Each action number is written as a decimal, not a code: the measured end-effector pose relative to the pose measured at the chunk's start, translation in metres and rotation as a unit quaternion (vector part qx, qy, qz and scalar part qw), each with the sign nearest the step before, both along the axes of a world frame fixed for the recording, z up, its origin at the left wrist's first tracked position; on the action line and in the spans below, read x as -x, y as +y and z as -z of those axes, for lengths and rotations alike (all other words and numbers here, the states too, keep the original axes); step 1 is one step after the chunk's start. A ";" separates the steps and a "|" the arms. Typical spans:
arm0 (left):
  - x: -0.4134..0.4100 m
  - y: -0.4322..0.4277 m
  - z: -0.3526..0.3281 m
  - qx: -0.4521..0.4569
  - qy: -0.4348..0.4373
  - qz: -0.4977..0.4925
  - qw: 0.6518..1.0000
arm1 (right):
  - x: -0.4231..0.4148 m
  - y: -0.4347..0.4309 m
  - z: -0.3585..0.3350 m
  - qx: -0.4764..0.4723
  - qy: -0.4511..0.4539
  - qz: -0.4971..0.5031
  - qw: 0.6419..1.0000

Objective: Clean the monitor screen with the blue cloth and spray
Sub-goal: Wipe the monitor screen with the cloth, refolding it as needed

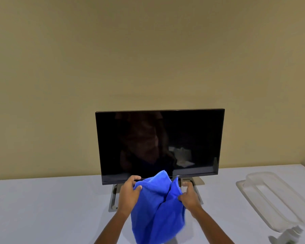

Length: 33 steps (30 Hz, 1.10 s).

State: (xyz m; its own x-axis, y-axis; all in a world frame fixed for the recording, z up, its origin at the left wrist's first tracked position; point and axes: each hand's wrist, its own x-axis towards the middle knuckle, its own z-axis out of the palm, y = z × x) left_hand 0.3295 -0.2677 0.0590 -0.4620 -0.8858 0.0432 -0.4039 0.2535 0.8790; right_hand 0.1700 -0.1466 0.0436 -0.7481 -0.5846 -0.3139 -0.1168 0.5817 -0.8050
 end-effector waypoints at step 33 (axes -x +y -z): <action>0.076 0.080 -0.053 0.058 -0.031 0.032 0.997 | 0.087 0.061 -0.085 0.119 -0.100 -0.032 0.987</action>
